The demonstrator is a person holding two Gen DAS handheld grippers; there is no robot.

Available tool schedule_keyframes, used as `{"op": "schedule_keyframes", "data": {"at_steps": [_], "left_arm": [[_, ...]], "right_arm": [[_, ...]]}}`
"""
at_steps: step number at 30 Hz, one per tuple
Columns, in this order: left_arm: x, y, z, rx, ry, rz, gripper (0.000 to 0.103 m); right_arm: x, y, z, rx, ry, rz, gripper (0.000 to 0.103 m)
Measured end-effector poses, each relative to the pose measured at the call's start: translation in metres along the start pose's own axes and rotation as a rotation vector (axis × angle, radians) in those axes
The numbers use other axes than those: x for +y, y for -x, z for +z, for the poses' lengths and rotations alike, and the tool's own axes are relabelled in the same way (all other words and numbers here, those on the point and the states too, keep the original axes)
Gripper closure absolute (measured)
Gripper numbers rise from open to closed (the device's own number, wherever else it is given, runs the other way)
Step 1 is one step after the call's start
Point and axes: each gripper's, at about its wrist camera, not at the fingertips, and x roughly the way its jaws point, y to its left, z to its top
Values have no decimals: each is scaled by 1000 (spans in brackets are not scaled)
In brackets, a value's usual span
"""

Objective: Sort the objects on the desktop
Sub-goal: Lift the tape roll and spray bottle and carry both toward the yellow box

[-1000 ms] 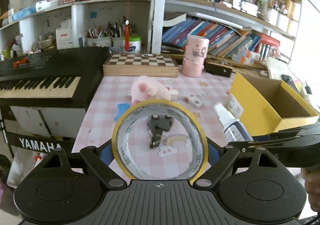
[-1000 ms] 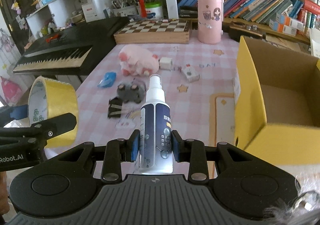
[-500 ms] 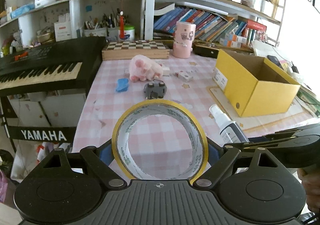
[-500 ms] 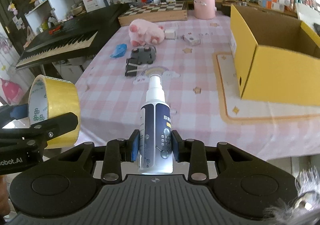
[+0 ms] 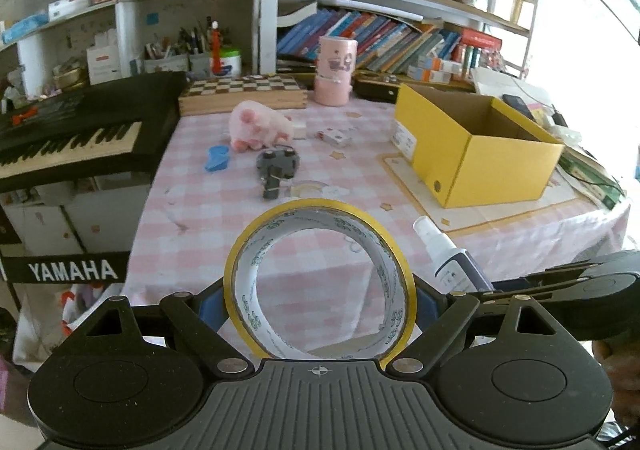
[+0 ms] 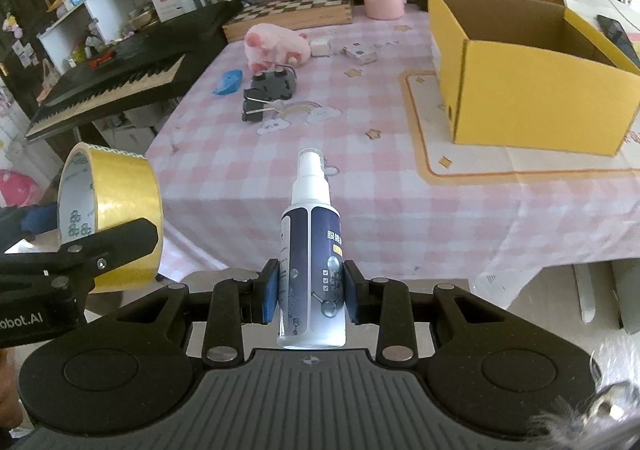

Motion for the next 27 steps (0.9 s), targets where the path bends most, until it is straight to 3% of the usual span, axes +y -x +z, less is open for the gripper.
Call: {"op": "schedule_keyframes", "data": {"at_steps": [27], "left_arm": [[-90,-30,10,29,-235,-250,14]], "right_arm": [[-77,50,-38,-67,-230,-185,73]]}}
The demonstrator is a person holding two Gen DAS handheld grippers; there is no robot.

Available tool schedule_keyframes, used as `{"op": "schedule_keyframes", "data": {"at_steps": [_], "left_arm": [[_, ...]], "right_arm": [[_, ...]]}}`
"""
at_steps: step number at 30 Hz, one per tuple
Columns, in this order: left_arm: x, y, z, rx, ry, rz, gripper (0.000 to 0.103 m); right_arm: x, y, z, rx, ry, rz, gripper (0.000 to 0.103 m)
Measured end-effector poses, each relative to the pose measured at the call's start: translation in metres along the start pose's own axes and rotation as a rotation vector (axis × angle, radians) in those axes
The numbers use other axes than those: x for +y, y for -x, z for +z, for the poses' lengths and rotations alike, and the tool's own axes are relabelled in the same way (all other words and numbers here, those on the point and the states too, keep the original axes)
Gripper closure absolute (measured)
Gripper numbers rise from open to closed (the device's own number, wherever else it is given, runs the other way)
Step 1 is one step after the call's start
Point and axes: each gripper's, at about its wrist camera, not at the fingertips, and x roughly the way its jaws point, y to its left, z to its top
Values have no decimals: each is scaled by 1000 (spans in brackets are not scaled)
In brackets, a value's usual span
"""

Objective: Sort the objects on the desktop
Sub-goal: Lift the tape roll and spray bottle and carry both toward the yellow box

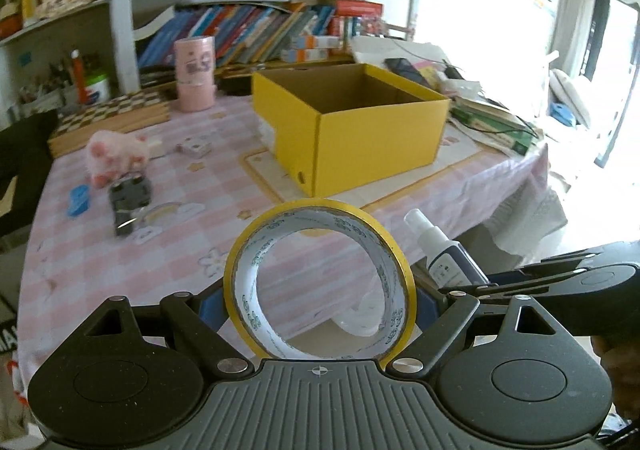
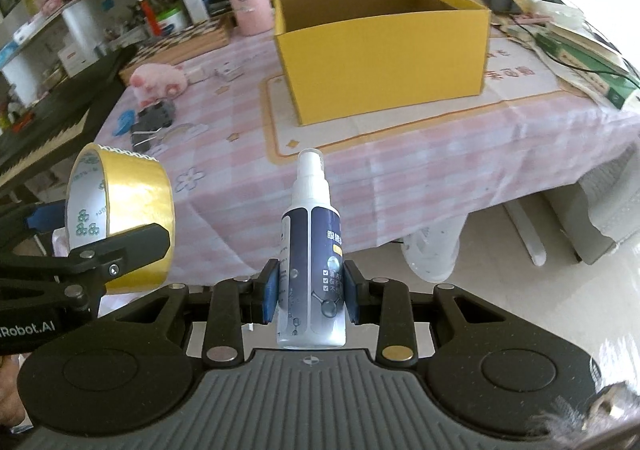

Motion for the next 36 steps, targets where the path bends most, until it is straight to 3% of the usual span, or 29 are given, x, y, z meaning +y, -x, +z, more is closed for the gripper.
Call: {"op": "schedule_keyframes", "data": {"at_steps": [28,36], "left_arm": [[-34,-69,49,7,-8,-56,14],[-45,-85,74,-58,2,-51,14]], "right_arm": [[-65,-22,51,29,-14,-49,73],[-88,-22,83,-43,23,-52,73]]}}
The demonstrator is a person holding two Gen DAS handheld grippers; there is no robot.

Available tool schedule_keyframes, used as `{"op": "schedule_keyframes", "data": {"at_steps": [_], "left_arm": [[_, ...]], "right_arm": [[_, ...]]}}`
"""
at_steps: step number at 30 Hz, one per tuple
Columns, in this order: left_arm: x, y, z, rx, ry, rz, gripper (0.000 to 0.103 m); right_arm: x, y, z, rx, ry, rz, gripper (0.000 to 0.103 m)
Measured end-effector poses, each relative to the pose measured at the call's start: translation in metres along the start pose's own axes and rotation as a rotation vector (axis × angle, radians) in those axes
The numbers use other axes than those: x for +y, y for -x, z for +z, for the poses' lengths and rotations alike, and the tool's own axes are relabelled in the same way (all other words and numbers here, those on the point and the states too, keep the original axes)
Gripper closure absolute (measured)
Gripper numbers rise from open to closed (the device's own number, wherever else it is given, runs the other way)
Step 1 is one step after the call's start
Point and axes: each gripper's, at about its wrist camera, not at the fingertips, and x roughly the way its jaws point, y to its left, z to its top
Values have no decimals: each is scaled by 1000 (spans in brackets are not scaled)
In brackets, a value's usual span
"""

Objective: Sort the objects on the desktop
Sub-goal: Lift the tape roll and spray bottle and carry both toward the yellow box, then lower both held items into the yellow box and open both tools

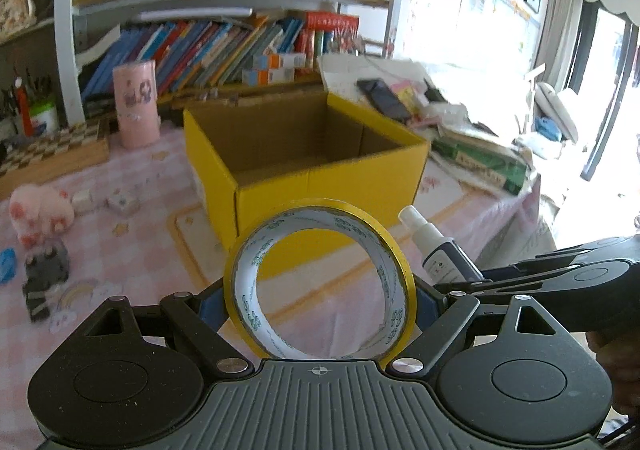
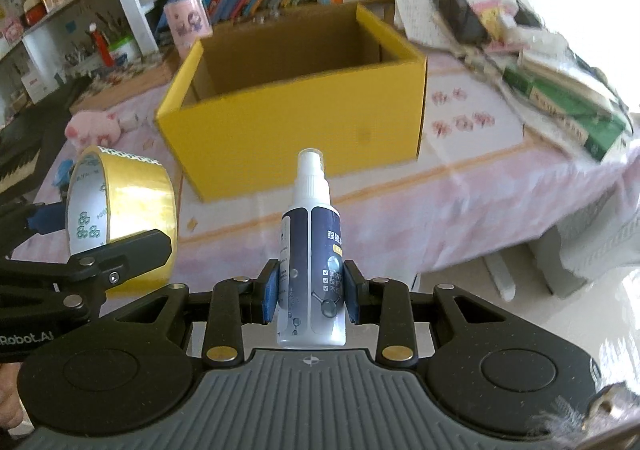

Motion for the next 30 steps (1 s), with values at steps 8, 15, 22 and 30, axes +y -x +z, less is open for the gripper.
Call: {"op": "schedule_keyframes", "data": {"at_steps": [8,15,22,30], "left_arm": [[-13,-9,39,-98,-11,29,14],[-17,-23,79,-171,-3,88,14],[-22,-60,106,-162,-17,169,14],[-14,-110,119,-86,-40,238,14]], "right_arm": [[-26,3,49,-109,4,59,73],[-47,-2,101,-187,32,112,73],[-56,-35,147,-188,140,141,73],[-53,-93,180,-96,297,158,73]]}}
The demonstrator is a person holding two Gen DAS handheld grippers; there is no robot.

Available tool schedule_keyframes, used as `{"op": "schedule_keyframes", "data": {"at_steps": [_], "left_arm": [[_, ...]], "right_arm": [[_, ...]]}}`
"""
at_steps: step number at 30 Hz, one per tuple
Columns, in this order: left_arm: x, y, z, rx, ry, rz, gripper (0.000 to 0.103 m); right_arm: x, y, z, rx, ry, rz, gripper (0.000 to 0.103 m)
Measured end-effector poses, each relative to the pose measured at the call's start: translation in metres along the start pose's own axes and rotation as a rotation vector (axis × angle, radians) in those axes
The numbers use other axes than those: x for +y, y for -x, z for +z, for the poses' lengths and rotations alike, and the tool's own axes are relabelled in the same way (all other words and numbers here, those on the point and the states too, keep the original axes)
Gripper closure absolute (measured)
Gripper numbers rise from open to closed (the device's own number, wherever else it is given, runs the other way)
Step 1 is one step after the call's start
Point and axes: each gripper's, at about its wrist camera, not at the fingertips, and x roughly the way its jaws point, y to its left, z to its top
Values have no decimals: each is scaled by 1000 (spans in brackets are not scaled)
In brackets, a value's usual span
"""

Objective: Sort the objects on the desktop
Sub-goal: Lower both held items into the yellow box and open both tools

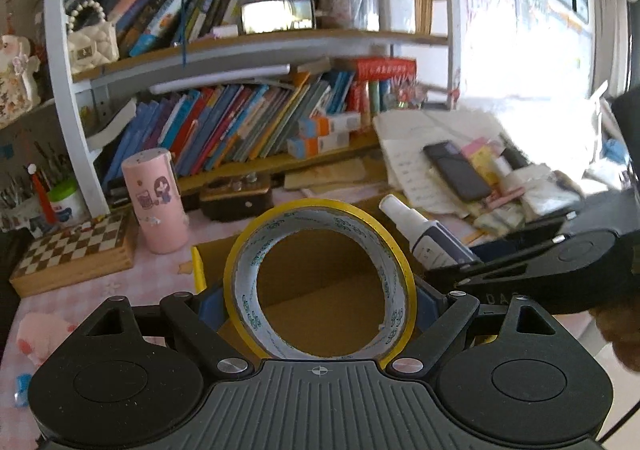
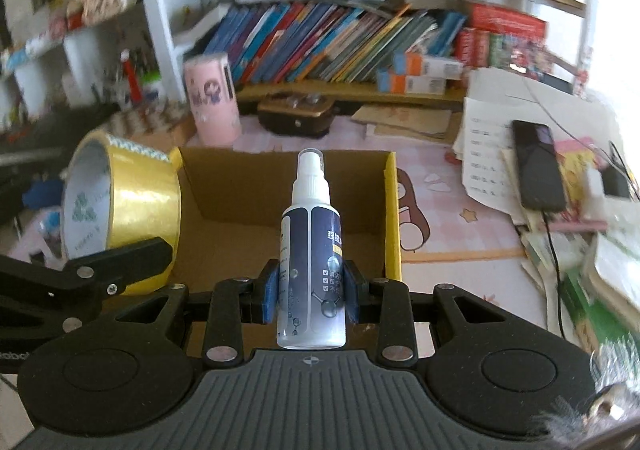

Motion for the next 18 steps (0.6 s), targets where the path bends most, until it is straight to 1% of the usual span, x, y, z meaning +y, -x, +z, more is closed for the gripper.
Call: {"op": "schedule_keyframes", "data": {"at_steps": [5,9,11,14,16,18], "left_arm": [[1,-35,-2,98,-20,22,14],[3,-58,-6,175,-40,32,14],[3,-67,-8,212,-56,34,14],[2,-77,-12,262,-83,40,14],[2,-81,-13,294,-87,43,14],[2,-82,-13,300,-85,40,14]], "right_arm": [[-2,-45,13,102,127,17,73],[3,-78,24,177,298,15,73],[4,-92,29,213,356,11,73],[7,-109,35,249,422,18,73],[14,-118,37,273,482,7,73],[18,-122,36,282,534,2,73]]}}
